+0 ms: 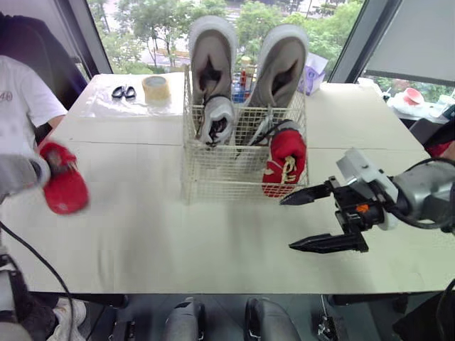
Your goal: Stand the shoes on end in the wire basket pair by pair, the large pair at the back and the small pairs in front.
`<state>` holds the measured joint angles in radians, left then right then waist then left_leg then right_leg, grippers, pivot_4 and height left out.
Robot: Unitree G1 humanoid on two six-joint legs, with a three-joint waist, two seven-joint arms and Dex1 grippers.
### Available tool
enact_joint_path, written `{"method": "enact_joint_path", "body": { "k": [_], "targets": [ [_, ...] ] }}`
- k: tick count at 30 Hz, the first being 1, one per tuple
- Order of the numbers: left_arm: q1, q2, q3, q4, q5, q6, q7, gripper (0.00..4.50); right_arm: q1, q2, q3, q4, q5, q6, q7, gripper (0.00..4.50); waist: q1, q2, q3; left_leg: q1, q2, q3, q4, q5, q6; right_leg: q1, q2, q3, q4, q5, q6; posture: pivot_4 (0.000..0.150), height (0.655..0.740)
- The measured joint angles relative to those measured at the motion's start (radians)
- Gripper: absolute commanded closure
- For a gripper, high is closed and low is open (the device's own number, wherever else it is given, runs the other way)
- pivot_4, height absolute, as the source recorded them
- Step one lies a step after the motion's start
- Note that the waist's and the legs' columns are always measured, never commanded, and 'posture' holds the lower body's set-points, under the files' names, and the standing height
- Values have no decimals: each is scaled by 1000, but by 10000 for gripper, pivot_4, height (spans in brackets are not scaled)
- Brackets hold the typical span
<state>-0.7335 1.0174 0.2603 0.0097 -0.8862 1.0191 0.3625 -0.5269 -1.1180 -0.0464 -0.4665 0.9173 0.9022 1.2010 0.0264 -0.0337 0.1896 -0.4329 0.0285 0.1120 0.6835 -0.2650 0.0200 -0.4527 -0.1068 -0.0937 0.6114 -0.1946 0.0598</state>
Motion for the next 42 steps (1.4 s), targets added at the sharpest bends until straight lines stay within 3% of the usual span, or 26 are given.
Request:
{"method": "enact_joint_path", "body": {
  "k": [5, 12, 18, 22, 28, 35, 42],
  "targets": [
    [-93, -289, 30, -359, 8, -296, -129, 44756, -77, 0, 44, 41, -19, -9, 70, 0, 12, 7, -3, 0, -5, 2, -1, -2, 4, 2, -7, 0, -1, 0, 1, 1500, 7400],
    [-119, -458, -152, -442, 127, -444, -347, 44756, -132, 10, 81, 58, -19, 37, 96, 0, 13, 7, -3, 1, 0, 3, 2, 0, 8, 3, 5, -1, 1, 2, 5, 1500, 7400],
    [-71, -582, -135, -498, -19, -411, -395, 44756, -113, 6, 71, 53, -8, 78, 91, 0, 11, 7, -3, 2, 1, 3, 2, -2, 13, 4, 6, -1, 2, 2, 7, 1500, 7400],
    [5, -600, -143, -505, -14, -399, -429, 44756, -79, 6, 41, 36, 24, 118, 56, 0, 12, 7, -3, 6, 2, 1, 2, -2, 13, 8, 8, -1, 1, 2, 7, 1500, 7400],
    [125, -663, -304, -523, 242, -524, -472, 44756, -53, 6, 20, 17, 51, 142, 27, 0, 14, 7, -3, 7, 2, 0, 3, -3, 14, 10, 8, -1, 0, 1, 7, 1500, 7400],
    [332, -729, -450, -452, 671, -882, -450, 44756, 7, -22, -38, 4, 89, 186, 1, 0, 16, 8, -3, 7, 3, 0, 3, -3, 14, 10, 9, -2, 1, 0, 3, 1500, 7400],
    [371, -845, -465, -310, 864, -1097, -408, 44756, 12, -22, -108, -36, 182, 253, -101, 0, 16, 8, -4, 7, 3, 0, 3, -3, 14, 10, 8, -2, 0, -1, 2, 1500, 7400]
  ]
}}
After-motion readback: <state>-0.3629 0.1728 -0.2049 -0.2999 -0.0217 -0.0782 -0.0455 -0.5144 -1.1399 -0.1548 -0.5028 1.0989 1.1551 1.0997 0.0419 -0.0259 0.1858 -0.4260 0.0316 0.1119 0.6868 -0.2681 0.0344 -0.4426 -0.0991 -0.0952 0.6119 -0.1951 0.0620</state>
